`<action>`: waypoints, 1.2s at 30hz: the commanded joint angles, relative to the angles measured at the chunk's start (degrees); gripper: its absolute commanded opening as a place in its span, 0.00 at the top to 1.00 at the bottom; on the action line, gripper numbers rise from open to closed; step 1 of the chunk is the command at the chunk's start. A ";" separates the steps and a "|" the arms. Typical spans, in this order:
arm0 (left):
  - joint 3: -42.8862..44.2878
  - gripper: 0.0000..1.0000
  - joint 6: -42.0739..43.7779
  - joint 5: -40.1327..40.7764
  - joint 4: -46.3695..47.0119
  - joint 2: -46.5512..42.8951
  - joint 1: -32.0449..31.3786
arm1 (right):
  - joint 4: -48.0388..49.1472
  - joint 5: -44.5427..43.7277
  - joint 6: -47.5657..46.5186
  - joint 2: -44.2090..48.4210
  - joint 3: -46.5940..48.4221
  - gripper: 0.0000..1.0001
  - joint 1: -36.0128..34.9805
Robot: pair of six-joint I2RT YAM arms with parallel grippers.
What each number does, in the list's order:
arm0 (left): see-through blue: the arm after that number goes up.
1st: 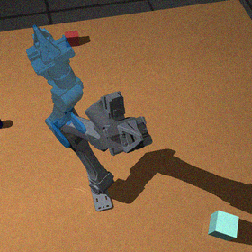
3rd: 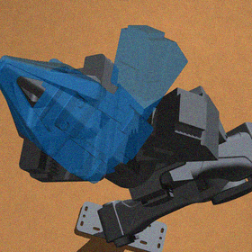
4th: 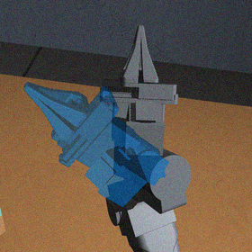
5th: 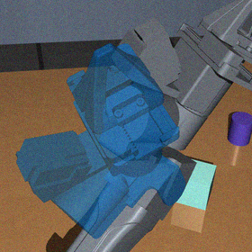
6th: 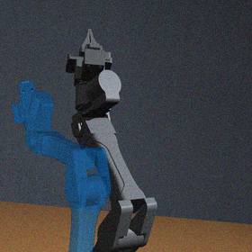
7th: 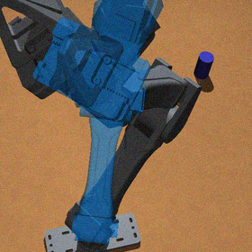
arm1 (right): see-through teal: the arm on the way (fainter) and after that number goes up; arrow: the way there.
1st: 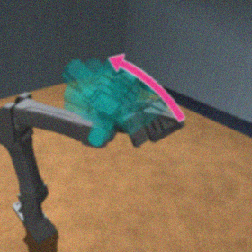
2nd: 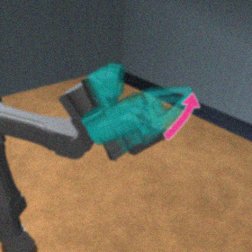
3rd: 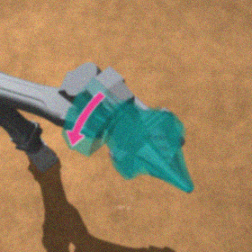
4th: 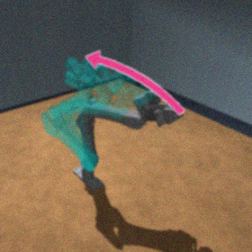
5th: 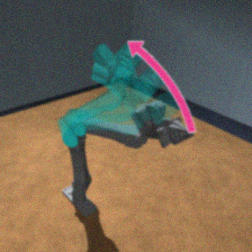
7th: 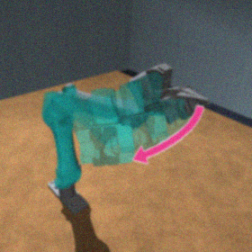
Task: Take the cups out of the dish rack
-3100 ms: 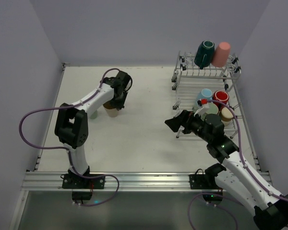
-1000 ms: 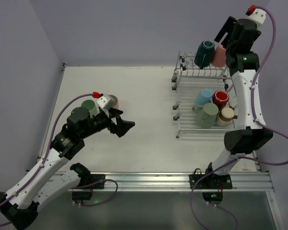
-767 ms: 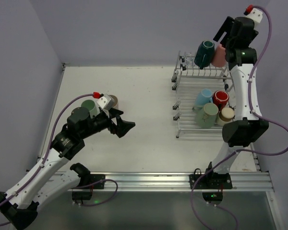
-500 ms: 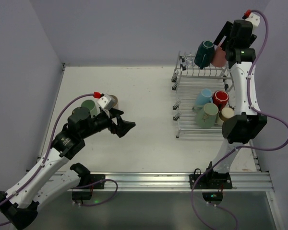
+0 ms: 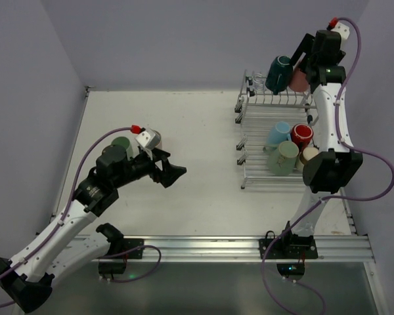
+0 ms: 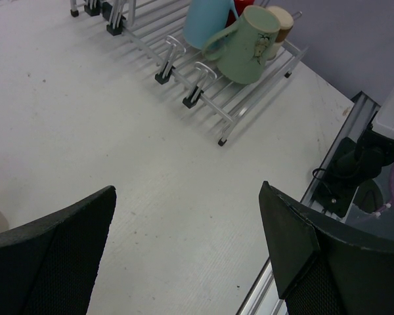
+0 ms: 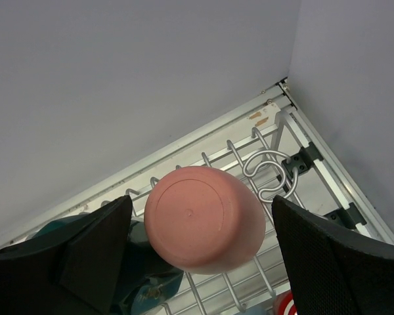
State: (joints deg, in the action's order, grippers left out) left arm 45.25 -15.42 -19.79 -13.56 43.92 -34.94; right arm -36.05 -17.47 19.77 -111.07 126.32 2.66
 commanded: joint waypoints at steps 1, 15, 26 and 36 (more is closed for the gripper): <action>-0.17 0.07 0.66 -0.77 2.23 0.20 -0.22 | -0.16 1.30 0.18 -0.55 1.30 0.11 0.07; -0.17 0.07 0.74 -0.42 2.05 0.46 -0.22 | 0.63 -1.51 0.71 -1.08 -0.46 0.25 0.16; -0.08 0.07 0.83 -0.16 1.96 0.64 -0.22 | 3.09 -5.29 0.01 1.29 -1.69 0.48 0.60; -0.08 0.07 0.04 -0.51 2.40 1.34 -0.22 | 11.25 -4.41 0.62 10.51 -10.74 0.59 0.60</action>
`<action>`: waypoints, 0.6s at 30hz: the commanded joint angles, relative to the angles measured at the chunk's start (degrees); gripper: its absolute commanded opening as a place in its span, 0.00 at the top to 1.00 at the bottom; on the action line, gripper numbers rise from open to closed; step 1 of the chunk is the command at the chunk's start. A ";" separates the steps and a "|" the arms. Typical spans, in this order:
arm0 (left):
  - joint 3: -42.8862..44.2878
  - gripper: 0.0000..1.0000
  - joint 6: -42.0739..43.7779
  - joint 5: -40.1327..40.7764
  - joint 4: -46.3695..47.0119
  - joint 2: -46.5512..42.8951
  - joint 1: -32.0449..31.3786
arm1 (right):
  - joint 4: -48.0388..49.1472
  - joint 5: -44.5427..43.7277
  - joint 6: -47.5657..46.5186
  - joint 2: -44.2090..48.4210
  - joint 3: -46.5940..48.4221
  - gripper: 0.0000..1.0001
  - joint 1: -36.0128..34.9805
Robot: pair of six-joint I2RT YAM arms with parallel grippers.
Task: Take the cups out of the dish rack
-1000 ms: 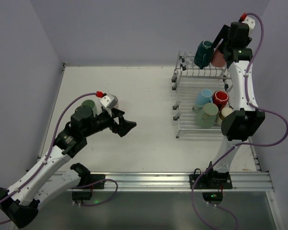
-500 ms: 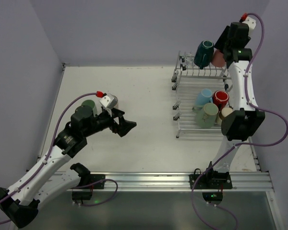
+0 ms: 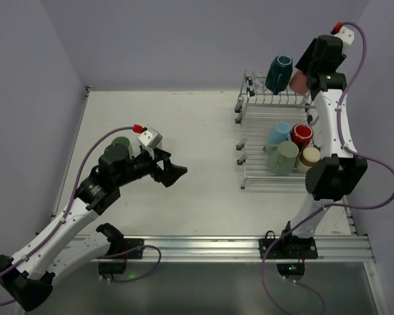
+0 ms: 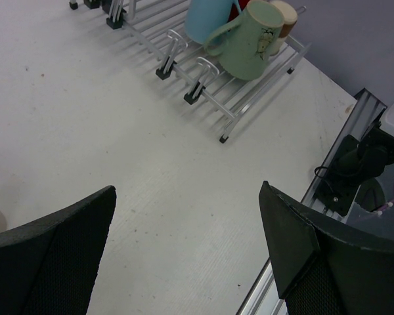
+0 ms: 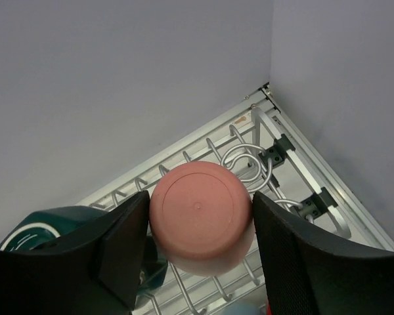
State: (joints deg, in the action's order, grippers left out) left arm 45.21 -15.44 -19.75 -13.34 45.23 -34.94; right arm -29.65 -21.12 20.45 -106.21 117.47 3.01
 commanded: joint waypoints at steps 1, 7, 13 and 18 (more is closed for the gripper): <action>-0.12 0.07 -0.20 -0.73 2.36 0.20 -0.22 | 5.65 -0.67 -0.14 6.45 -2.94 0.59 0.25; -0.12 0.07 -0.82 -2.05 3.15 0.91 -0.22 | 7.59 -0.67 -0.58 10.93 -6.29 0.60 0.25; -0.12 0.09 -3.71 -6.95 5.69 1.70 -0.13 | 9.95 -1.20 -0.67 18.82 -12.76 0.60 0.60; -0.56 0.09 -7.75 -11.71 10.43 2.23 -0.22 | 12.68 0.82 2.04 28.15 -22.44 0.61 0.69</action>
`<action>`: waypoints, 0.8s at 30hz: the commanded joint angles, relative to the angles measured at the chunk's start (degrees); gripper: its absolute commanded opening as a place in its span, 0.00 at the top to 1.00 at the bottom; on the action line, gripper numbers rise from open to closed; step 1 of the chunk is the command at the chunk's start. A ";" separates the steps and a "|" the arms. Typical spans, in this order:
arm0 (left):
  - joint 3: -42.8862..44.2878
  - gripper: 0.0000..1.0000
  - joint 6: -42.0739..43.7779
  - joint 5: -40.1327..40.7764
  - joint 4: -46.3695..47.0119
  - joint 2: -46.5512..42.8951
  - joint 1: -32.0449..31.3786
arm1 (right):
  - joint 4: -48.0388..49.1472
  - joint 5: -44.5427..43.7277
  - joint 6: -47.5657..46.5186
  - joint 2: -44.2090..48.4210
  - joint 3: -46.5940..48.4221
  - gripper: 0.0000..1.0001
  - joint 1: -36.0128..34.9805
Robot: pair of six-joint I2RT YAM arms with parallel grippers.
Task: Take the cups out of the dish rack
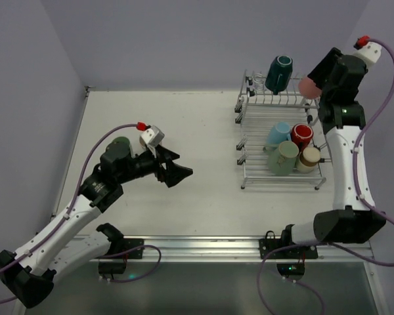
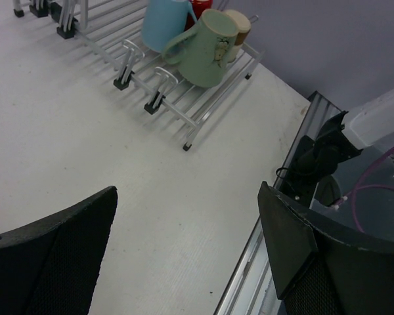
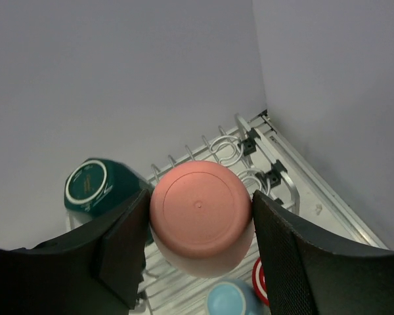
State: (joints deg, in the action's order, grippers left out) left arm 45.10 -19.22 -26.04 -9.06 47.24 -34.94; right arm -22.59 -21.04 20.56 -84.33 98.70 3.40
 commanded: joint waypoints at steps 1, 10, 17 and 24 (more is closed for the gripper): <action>-0.54 0.09 -5.63 -6.03 7.03 0.39 -0.22 | 6.15 2.04 2.90 8.20 -8.30 0.61 0.29; -4.85 0.12 -18.64 -10.61 25.66 3.02 -4.34 | 15.29 19.26 16.78 32.20 -38.18 0.62 -0.32; -3.71 0.14 -22.17 -3.50 34.79 9.61 -11.90 | 26.44 38.34 29.18 43.11 -53.33 0.65 -2.96; 0.77 0.14 -23.58 0.20 40.61 21.90 -13.31 | 33.57 49.24 37.27 47.15 -60.45 0.65 -7.00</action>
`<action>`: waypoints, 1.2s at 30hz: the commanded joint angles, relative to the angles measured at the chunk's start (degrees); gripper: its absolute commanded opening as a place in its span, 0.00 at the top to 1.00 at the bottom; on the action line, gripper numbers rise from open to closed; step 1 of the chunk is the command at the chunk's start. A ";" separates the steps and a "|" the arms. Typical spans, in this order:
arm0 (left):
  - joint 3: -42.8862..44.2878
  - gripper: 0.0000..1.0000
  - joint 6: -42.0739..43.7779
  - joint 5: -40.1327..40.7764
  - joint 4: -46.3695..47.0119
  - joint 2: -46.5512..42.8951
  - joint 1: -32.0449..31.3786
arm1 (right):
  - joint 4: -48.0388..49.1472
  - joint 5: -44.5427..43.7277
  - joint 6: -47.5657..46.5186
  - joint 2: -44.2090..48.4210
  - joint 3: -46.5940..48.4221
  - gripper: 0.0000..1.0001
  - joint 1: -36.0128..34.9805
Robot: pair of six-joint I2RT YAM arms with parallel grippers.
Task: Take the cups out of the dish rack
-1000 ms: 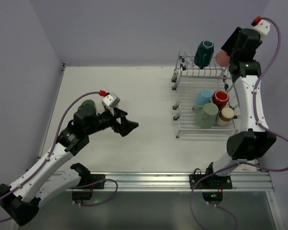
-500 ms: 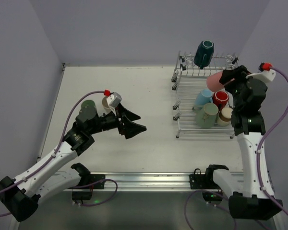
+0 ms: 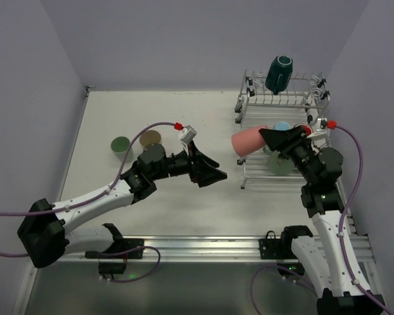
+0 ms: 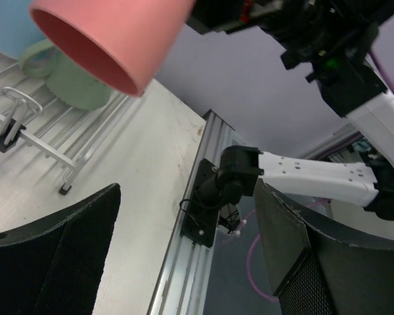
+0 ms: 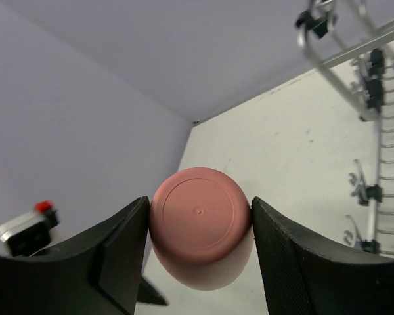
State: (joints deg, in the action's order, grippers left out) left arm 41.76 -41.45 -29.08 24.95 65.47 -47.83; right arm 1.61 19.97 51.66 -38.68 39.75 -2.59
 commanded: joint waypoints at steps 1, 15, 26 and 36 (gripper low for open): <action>4.82 0.15 -0.83 4.11 6.43 4.65 -0.42 | 9.81 9.03 6.52 1.50 -1.86 0.65 -1.19; 9.92 0.18 0.59 9.39 11.96 10.81 -0.51 | 23.44 18.97 16.36 -0.26 -10.65 0.65 -1.71; 12.55 0.97 0.22 11.23 11.63 11.00 -0.51 | 30.47 15.72 18.13 -4.74 -15.57 0.42 -9.10; 33.72 1.00 16.74 32.15 -42.93 7.20 3.88 | 8.78 13.08 2.31 3.59 -13.02 0.01 -9.10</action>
State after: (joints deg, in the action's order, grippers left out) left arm 67.20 -31.53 -5.45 2.79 74.04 -47.05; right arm 17.04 34.37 60.25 -37.87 24.69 -11.62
